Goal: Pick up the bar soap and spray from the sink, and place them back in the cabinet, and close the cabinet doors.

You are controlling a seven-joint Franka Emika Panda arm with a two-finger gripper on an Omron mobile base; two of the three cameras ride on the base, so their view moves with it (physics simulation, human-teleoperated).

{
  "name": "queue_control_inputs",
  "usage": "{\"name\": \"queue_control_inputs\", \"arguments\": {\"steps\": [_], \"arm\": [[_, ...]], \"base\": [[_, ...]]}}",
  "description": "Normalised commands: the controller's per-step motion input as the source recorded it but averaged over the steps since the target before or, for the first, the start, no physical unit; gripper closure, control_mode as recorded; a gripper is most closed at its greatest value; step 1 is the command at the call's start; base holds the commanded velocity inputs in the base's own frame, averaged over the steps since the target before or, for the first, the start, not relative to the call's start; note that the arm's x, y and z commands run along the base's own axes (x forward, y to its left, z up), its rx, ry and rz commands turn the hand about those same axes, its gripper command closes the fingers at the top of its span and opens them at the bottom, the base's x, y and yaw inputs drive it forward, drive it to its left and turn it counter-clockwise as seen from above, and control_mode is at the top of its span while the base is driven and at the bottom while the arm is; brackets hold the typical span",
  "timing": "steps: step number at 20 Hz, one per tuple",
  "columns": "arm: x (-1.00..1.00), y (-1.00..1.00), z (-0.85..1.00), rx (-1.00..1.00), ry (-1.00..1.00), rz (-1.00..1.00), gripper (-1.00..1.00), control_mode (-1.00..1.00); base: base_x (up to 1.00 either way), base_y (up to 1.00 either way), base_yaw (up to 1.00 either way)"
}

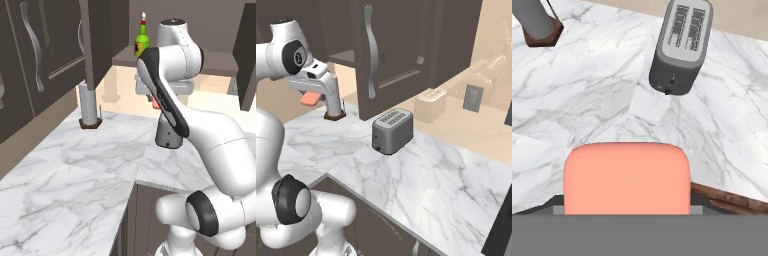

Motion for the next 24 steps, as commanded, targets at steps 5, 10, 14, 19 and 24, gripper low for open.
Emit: {"name": "queue_control_inputs", "arguments": {"steps": [5,10,14,19,24], "arm": [[0.13,0.00,0.27,-0.02,-0.10,-0.01,1.00,-1.00],[0.24,0.00,0.17,-0.03,-0.11,-0.01,1.00,-1.00],[0.23,0.00,0.14,-0.04,-0.11,-0.01,1.00,-1.00],[0.21,-0.02,0.15,-0.02,-0.10,-0.03,1.00,-1.00],[0.17,-0.09,0.14,-0.01,-0.06,-0.05,1.00,-1.00]], "base": [[0.00,0.00,0.00],[0.00,0.00,0.00],[0.00,0.00,0.00],[0.00,0.00,0.00],[0.00,0.00,0.00]]}}
